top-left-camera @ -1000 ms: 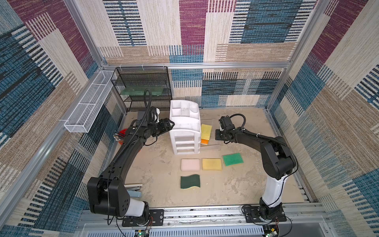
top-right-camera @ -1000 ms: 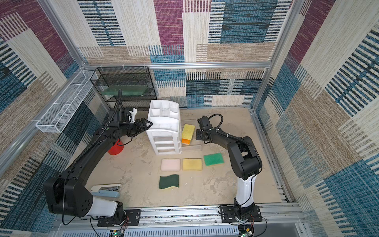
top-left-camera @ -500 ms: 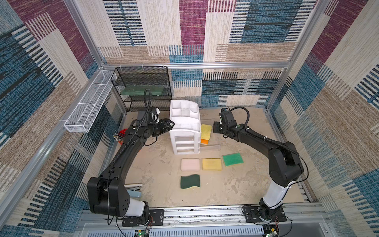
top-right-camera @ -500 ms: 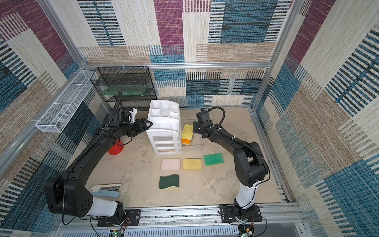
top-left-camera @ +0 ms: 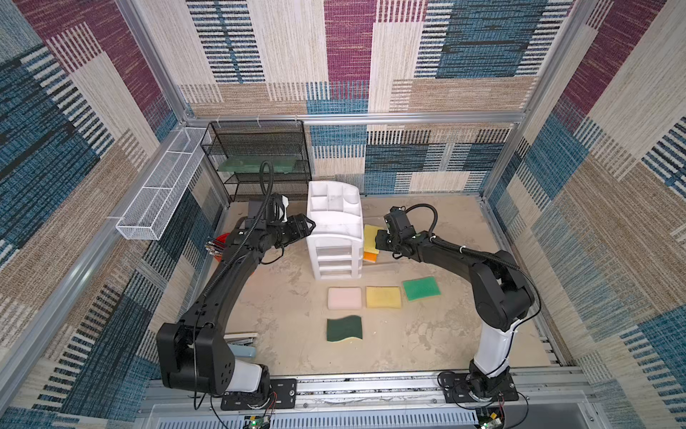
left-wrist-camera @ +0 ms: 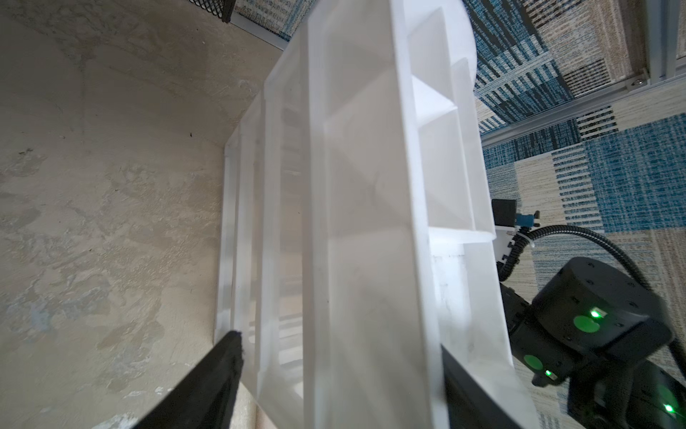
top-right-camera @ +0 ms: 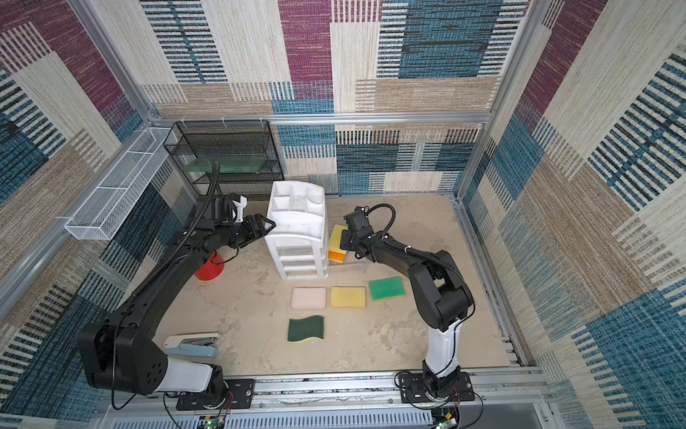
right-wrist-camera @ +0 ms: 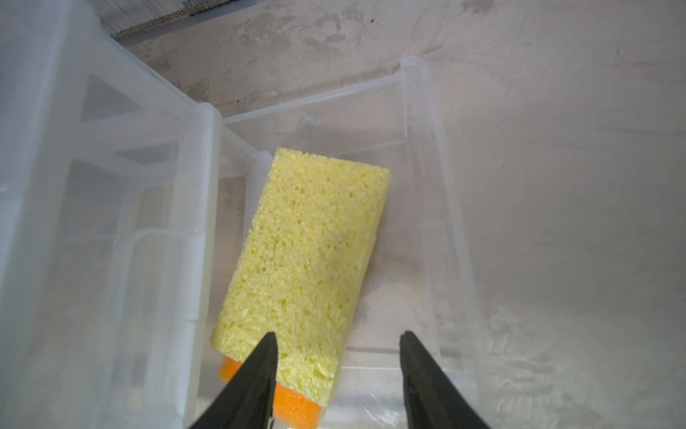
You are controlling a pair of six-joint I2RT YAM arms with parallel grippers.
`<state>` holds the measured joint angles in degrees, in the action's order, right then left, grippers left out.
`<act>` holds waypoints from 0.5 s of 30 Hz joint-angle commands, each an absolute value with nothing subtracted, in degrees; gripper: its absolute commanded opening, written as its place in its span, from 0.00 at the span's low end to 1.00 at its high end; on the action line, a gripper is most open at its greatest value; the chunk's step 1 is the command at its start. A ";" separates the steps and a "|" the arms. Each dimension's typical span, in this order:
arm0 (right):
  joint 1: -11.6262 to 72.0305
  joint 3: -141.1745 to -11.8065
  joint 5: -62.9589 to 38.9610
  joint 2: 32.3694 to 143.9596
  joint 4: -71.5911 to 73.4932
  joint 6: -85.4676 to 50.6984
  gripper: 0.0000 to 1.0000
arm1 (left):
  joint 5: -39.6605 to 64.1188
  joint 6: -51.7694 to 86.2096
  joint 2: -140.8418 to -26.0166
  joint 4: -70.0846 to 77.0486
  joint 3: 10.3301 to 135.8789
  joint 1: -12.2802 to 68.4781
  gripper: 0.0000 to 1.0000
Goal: Take the sponge out of the drawer
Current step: Open the drawer in the storage box.
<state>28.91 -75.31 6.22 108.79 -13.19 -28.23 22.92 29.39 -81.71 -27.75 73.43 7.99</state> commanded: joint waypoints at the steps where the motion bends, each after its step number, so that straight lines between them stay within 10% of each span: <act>1: 29.08 -76.63 4.94 110.46 -11.43 -29.70 0.54 | 23.55 28.82 -81.33 -28.16 73.61 7.91 0.76; 15: 29.66 -79.73 5.11 115.70 -12.50 -30.63 0.49 | 23.82 28.92 -80.69 -28.17 73.65 7.91 0.76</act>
<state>29.56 -79.05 4.71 115.07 -13.13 -30.13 22.92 29.43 -81.08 -27.90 73.43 7.94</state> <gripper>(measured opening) 0.492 0.756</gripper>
